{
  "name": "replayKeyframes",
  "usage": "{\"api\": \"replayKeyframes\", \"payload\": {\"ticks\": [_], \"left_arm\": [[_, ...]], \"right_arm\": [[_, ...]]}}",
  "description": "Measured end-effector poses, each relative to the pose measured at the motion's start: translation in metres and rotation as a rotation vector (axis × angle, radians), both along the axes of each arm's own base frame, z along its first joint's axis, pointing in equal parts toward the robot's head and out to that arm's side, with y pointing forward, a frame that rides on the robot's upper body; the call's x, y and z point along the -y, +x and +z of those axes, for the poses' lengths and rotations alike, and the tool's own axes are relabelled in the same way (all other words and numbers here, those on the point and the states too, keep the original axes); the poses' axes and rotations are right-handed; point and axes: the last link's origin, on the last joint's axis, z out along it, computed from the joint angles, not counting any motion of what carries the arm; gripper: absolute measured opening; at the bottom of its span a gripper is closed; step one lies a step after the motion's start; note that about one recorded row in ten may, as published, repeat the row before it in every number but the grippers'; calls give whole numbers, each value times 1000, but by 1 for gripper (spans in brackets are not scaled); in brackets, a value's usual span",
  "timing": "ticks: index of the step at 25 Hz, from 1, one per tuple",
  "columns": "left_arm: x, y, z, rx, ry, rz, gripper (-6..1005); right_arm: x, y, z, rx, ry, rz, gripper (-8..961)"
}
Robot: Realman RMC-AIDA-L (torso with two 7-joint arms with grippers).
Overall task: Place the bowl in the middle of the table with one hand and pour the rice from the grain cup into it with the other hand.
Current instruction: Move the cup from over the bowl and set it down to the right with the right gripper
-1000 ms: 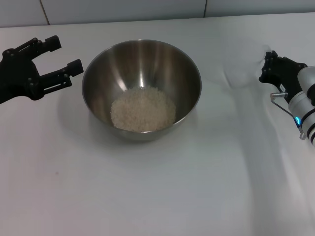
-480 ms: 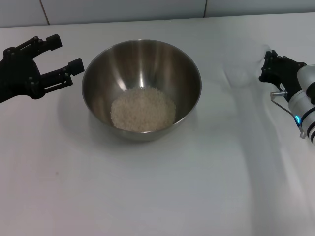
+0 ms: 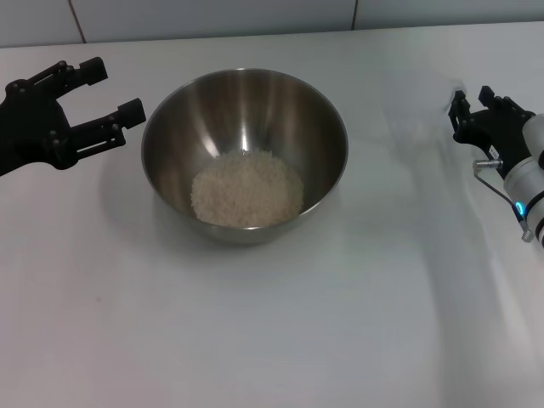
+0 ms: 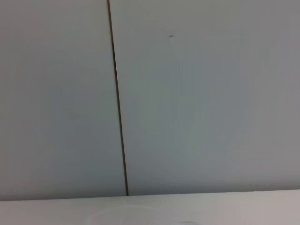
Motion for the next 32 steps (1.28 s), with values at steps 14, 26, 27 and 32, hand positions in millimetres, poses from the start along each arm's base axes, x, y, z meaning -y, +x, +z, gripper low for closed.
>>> {"api": "replayKeyframes", "payload": {"ticks": [14,26,27,32], "left_arm": [[2,-2,1,-3,1,3,843],[4,-4,0,-5,-3,6,843],[4,-4,0,-5,-4,6,843],[5,-4,1,-8,-10,-3,843]], "right_arm": [[4,1,2,-18,23,6,668],[23,5,-3,-37,32,13,668],[24,5,-4,-36,28,14,668],[25,7,-5,-33,20,8,668]]}}
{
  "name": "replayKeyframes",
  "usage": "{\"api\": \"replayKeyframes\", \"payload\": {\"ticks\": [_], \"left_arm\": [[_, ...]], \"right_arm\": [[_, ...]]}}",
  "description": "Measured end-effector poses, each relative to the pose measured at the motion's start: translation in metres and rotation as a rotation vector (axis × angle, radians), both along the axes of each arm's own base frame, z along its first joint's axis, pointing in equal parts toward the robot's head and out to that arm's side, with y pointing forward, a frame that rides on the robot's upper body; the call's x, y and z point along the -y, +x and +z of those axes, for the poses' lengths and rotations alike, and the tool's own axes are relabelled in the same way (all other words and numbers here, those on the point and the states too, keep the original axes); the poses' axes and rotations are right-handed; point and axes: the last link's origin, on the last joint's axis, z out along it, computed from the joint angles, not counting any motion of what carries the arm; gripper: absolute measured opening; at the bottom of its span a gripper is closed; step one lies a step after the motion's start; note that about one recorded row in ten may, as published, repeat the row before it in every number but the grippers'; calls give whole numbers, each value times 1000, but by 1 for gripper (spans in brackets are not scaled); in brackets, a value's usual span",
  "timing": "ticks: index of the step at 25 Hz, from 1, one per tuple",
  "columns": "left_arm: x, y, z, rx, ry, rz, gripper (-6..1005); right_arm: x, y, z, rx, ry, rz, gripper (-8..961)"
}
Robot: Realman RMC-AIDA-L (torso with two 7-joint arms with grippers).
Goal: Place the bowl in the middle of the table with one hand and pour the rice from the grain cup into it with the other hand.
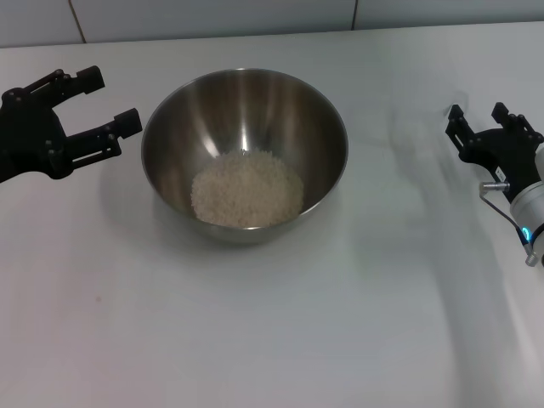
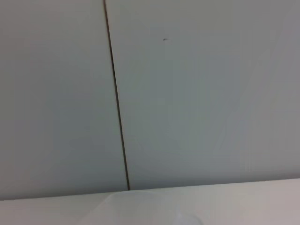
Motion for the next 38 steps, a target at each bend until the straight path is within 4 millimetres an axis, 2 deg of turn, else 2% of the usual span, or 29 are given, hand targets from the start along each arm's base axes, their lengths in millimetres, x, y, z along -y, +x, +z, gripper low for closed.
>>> {"api": "replayKeyframes", "payload": {"ticks": [12,16,18,19,23,26,34,38], "left_arm": [[4,-1,1,-10,-8,-8,843],[4,-1,0,-10,-7,-8,843],[4,-2,0,-11,-5,-5,843],[4,-2,0,-11,-5,-5,843],[4,-3,-2,-10,-3,-3,842],[4,-3,-3,-8,-4,-2,842],[5,-5,-5,-5,-4,4,843],[5,-5,-4,-5,0,4,842]], "right_arm": [[19,0,-15,-35,-64,20,668],[41,-6,-19,-33,-62,107,668],[66,-9,-14,-37,-17,197,668],[66,-9,-14,-37,-17,197,668],[94,-9,-4,-48,45,260,668],[105,-5,-2,-39,47,267,668],[107,-5,4,-26,62,299,668],[96,-11,14,-10,72,367,668]]}}
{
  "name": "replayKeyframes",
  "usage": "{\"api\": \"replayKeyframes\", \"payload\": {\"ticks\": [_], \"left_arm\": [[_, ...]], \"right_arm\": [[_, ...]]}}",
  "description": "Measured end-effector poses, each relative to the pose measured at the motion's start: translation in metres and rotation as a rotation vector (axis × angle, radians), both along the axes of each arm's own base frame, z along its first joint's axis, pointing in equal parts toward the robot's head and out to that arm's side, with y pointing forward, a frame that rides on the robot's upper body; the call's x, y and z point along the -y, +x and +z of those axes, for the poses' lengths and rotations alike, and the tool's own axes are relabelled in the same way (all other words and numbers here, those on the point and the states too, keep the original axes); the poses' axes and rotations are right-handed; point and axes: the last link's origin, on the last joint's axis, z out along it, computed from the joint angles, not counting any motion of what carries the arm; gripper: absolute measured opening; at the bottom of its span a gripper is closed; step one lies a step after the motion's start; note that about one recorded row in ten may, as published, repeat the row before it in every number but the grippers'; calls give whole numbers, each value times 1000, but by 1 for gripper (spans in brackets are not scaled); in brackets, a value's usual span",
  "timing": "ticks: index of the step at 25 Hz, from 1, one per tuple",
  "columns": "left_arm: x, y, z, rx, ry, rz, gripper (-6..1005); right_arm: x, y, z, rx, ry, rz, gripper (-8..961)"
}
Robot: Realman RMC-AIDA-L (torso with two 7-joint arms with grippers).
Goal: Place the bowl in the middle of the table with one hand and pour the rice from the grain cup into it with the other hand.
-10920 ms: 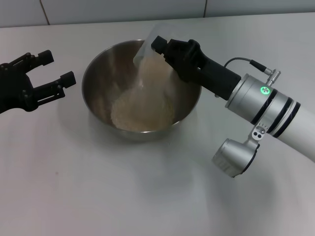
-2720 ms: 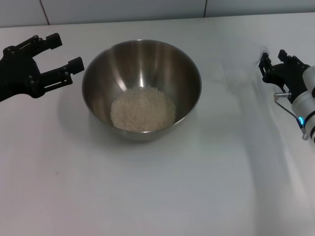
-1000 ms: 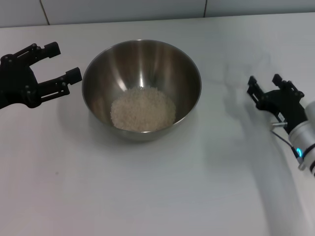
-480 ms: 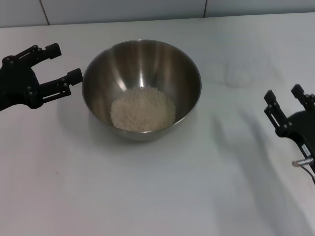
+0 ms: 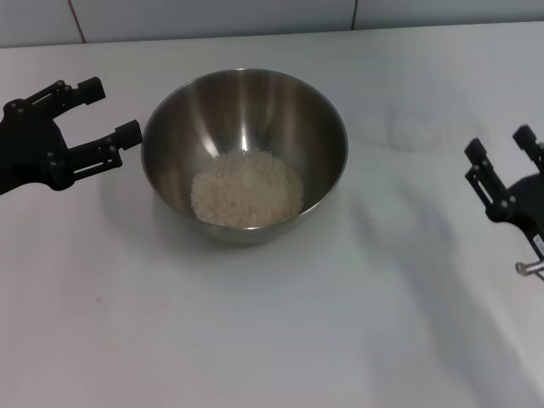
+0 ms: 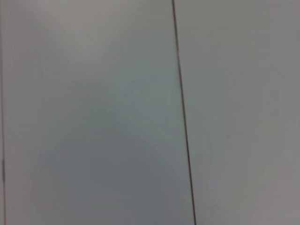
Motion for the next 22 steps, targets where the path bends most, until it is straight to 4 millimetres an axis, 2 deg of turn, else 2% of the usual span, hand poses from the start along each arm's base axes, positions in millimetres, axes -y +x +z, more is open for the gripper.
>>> {"api": "replayKeyframes", "payload": {"ticks": [2,5,7,10,11,14,15,19,22], "left_arm": [[1,-1,0,0,-1,0,842],[4,-3,2,-2,-1,2,842],[4,-3,1,-2,-2,2,842],[6,-5,0,-1,-5,5,842],[8,-6,-1,-3,-4,2,842],[14,-8,-6,-7,-6,-16,843],[16,-10,-8,-8,-10,-19,843],[18,-10,-9,-7,-17,-22,843],[18,-8,-12,-13,-25,-34,843]], "right_arm": [[-2,-2,2,5,-4,21,668],[-14,-16,10,7,-69,162,668],[-19,-19,13,3,-95,196,668],[-41,-30,22,13,-262,334,668],[-41,-30,22,13,-262,334,668],[-58,-38,28,50,-379,417,668],[-69,-43,33,69,-459,454,668],[-81,-49,40,103,-547,493,668],[-85,-54,46,130,-549,522,668]]}}
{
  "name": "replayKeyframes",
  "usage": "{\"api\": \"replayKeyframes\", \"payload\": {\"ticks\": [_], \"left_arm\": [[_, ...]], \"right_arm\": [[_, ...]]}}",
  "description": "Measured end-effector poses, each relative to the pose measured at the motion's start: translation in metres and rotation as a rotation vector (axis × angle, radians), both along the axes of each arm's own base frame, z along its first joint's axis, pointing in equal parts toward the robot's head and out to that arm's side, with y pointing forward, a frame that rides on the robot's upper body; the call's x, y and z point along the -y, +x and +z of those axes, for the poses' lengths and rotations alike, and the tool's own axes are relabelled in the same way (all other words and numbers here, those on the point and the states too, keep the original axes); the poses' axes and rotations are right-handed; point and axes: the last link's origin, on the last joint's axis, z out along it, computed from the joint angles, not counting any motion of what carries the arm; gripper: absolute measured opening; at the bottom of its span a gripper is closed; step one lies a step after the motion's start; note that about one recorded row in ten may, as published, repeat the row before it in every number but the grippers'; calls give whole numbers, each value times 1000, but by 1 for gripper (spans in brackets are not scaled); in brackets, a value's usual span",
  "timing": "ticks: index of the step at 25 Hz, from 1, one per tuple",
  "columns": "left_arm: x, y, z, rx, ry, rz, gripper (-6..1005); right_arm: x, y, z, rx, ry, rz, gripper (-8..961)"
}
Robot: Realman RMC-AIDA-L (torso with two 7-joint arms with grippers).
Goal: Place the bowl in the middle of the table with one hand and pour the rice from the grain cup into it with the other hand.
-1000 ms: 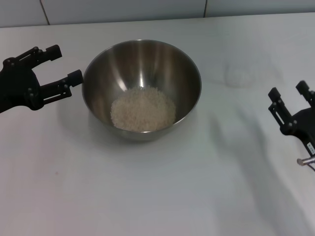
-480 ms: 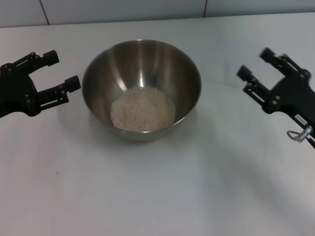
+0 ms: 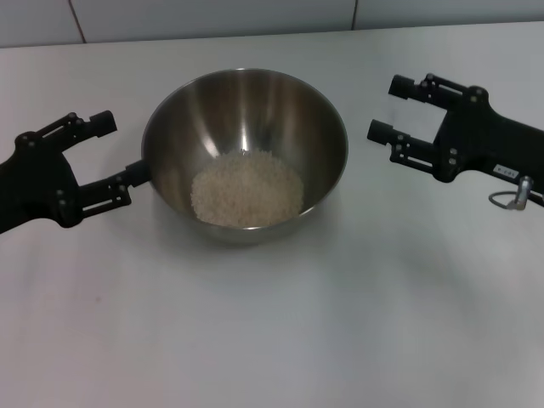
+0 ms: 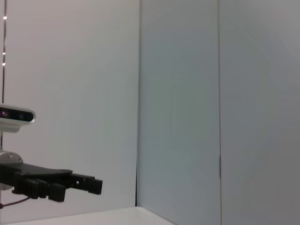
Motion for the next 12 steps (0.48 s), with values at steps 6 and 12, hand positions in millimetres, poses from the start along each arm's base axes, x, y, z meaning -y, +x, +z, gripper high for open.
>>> {"api": "replayKeyframes", "payload": {"ticks": [6,12], "left_arm": [[-1,3,-8,-10,-7,-28,842],[-2,5,-10,5,-9,-33,842]], "right_arm": [[-6,-7,0,12,-14,18,668],[-6,-11,-6,15,-57,25,668]]}}
